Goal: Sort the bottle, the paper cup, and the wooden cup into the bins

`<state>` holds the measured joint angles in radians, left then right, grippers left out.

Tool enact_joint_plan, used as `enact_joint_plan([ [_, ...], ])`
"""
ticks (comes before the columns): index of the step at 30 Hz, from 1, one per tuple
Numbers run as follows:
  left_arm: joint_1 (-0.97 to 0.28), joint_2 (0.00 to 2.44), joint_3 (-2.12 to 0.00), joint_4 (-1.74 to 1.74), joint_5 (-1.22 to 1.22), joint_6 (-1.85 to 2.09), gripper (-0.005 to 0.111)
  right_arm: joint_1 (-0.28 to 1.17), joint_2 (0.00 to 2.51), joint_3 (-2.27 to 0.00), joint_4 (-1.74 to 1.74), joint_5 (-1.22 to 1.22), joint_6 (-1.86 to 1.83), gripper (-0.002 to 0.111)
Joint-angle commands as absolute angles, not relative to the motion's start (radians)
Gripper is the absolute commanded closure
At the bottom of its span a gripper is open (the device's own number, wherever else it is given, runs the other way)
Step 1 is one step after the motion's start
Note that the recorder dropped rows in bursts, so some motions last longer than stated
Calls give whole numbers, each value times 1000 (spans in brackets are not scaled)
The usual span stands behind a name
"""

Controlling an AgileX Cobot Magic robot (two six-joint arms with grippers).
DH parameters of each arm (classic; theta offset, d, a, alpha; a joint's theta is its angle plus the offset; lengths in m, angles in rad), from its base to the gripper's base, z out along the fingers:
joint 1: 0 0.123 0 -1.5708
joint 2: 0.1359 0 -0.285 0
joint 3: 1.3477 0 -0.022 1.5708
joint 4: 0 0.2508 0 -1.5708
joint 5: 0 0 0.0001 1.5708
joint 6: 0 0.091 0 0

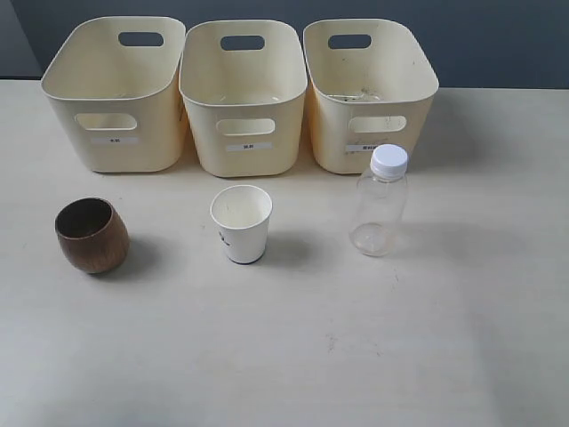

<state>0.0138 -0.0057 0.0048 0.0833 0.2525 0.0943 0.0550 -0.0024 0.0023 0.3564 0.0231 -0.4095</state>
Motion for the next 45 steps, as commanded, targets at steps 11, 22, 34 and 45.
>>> enact_joint_plan([
  [11,16,0,0,83,237,89,107,61,0,0,933,-22,-139,109],
  [22,16,0,0,83,237,89,107,61,0,0,979,-11,-138,109],
  [34,16,0,0,83,237,89,107,61,0,0,970,79,-139,109],
  [45,16,0,0,83,237,89,107,61,0,0,970,51,-139,109],
])
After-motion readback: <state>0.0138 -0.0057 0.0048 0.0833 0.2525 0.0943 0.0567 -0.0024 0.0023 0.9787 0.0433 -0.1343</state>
